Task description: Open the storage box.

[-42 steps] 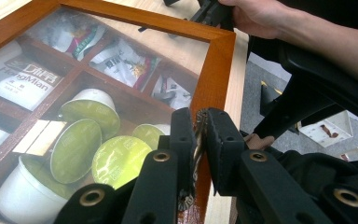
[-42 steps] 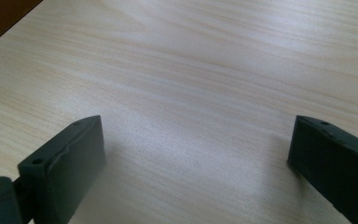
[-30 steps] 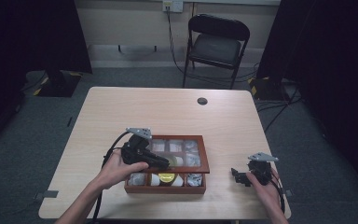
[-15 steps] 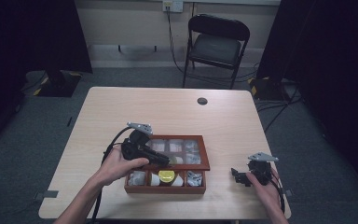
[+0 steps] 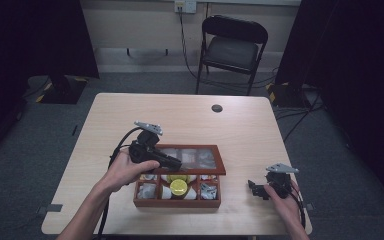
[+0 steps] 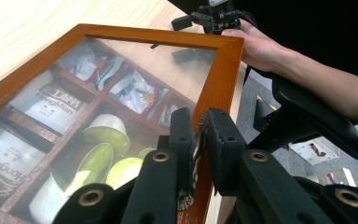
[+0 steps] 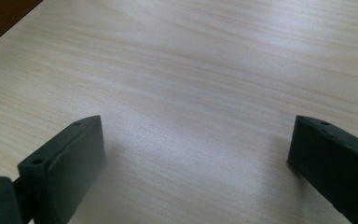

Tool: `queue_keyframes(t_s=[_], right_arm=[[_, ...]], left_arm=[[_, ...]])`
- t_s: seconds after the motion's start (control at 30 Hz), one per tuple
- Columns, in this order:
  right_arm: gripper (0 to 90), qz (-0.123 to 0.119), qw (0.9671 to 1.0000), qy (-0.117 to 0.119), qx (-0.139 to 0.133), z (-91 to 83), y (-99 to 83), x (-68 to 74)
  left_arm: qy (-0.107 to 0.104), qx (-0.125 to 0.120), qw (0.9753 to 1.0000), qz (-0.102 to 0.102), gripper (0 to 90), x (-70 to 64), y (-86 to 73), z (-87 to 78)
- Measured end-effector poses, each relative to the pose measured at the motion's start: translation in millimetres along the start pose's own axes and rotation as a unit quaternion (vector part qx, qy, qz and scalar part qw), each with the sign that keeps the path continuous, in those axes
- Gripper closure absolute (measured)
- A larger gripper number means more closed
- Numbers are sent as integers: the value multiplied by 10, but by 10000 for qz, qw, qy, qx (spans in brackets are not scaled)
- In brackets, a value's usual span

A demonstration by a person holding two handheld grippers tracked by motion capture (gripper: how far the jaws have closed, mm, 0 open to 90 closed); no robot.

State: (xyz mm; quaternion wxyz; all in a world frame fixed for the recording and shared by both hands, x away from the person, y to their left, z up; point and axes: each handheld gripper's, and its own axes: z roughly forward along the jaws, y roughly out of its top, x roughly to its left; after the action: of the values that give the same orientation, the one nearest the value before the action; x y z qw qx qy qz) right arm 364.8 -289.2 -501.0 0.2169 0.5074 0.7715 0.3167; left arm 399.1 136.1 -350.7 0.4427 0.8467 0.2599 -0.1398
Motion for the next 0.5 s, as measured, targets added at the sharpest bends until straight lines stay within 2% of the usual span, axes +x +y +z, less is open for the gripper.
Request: queue_keyframes(t_s=[0.13, 0.2, 0.4, 0.47, 0.5], right_arm=[[28, -1, 10000, -1, -1, 0, 0, 0], [28, -1, 10000, 0, 0, 0, 0, 0], [28, 0, 10000, 1, -1, 0, 0, 0], [28, -2, 10000, 0, -1, 0, 0, -1], [28, -1, 10000, 1, -1, 0, 0, -1]], left_arm=[[-10, 63, 10000, -45, 809, 3, 40, -11], [-18, 111, 9999, 17, 809, 7, 50, -15], [-1, -75, 9999, -107, 808, 21, 105, -64], [57, -84, 9999, -53, 808, 24, 131, -87], [74, -126, 9999, -91, 808, 24, 143, -92]])
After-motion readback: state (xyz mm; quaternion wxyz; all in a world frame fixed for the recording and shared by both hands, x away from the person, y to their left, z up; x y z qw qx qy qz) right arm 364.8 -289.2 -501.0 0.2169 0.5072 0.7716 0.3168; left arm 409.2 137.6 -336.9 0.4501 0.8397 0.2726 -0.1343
